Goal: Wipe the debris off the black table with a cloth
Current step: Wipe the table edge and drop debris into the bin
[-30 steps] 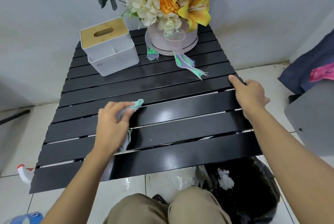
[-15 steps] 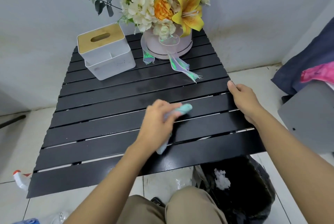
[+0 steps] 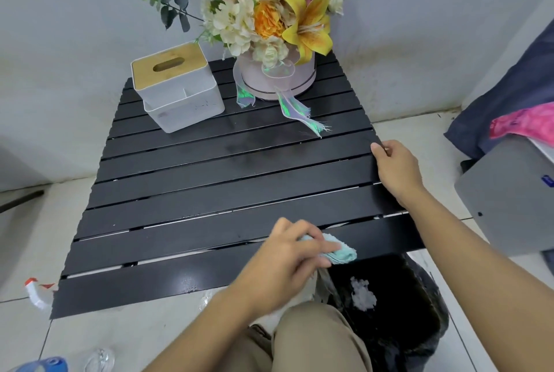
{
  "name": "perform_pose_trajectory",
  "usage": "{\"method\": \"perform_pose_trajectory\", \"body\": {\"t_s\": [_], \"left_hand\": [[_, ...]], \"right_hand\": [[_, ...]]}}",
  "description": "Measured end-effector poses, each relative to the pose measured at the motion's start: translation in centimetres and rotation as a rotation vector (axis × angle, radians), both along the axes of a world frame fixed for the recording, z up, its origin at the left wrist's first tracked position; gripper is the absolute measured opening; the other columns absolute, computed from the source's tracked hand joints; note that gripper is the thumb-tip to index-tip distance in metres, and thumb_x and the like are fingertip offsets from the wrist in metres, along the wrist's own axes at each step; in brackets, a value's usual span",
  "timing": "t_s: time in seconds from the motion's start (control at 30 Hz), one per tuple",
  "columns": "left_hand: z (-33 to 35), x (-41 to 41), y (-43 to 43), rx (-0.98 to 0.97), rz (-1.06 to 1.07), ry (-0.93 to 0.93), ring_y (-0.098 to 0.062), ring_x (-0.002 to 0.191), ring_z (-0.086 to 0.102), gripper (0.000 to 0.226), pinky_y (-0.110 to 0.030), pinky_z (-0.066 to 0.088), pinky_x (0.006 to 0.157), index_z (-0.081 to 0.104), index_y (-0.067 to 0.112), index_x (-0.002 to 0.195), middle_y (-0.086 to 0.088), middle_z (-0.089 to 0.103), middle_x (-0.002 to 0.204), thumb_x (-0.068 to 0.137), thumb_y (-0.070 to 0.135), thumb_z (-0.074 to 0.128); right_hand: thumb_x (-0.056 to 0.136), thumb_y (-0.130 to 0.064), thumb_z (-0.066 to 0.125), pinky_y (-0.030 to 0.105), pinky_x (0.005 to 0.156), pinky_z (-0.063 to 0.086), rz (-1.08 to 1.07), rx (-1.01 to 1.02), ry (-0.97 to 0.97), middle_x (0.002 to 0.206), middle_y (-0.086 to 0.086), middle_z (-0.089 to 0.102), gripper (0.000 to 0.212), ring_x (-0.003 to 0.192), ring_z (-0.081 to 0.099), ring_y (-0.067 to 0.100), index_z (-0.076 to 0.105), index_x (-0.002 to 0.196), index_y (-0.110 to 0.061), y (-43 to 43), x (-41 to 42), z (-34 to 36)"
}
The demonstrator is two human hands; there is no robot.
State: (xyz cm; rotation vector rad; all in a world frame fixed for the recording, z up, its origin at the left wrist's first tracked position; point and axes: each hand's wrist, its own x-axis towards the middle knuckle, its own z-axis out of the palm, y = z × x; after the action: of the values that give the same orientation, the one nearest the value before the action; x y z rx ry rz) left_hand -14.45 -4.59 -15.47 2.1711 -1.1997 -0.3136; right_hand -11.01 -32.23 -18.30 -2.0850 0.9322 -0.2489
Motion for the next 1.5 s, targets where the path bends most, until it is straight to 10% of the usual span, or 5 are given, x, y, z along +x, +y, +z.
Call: {"method": "perform_pose_trajectory", "body": {"t_s": [0.27,0.57,0.77,0.97,1.5], "left_hand": [[3.9,5.9,2.6,0.196,0.101,0.008,0.003,0.125,0.032,0.050,-0.031,0.017,0.104,0.064,0.050,0.114,0.030,0.048,0.131,0.085,0.071,0.030],[1.1,12.7,4.1,-0.377,0.854,0.064,-0.013,0.114,0.053,0.016,-0.029,0.045,0.096,0.070,0.030,0.103,0.007,0.061,0.116,0.094,0.032,0.057],[0.5,20.3,5.8,-0.759,1.337,0.209,-0.016,0.114,0.046,0.033,-0.039,0.042,0.101,0.053,0.022,0.112,0.005,0.049,0.117,0.089,0.046,0.058],[0.2,26.2,6.3,-0.954,1.286,0.414,-0.010,0.129,0.044,0.061,-0.027,0.037,0.107,0.036,0.018,0.140,0.003,0.044,0.141,0.093,0.056,0.048],[-1.3,31.8,3.9,-0.875,1.256,0.293,-0.010,0.086,0.058,0.047,-0.021,0.044,0.071,0.062,0.014,0.108,0.002,0.066,0.097,0.096,0.053,0.041]], "right_hand": [[0.092,-0.012,0.057,0.043,0.098,0.038,0.190,-0.270,-0.311,0.116,0.003,0.065,0.025,0.111,0.054,0.026,0.063,0.117,-0.013,8.6,-1.4,1.6],[0.096,-0.013,0.053,0.024,0.096,0.038,0.413,-0.013,-0.343,0.112,-0.014,0.056,0.027,0.116,0.049,0.012,0.058,0.123,-0.016,15.4,3.3,2.2],[0.096,-0.016,0.056,0.029,0.102,0.040,0.380,0.173,-0.388,0.124,-0.001,0.060,0.032,0.118,0.052,0.013,0.055,0.128,-0.015,19.1,11.3,2.3],[0.098,-0.030,0.056,0.030,0.114,0.028,0.319,0.338,-0.376,0.150,-0.001,0.041,0.057,0.138,0.036,0.014,0.033,0.149,-0.017,21.4,19.0,2.2],[0.098,-0.047,0.048,0.038,0.113,0.037,0.152,0.329,-0.513,0.149,-0.006,0.046,0.057,0.135,0.045,0.013,0.036,0.149,-0.026,21.8,24.9,-1.0]]}}
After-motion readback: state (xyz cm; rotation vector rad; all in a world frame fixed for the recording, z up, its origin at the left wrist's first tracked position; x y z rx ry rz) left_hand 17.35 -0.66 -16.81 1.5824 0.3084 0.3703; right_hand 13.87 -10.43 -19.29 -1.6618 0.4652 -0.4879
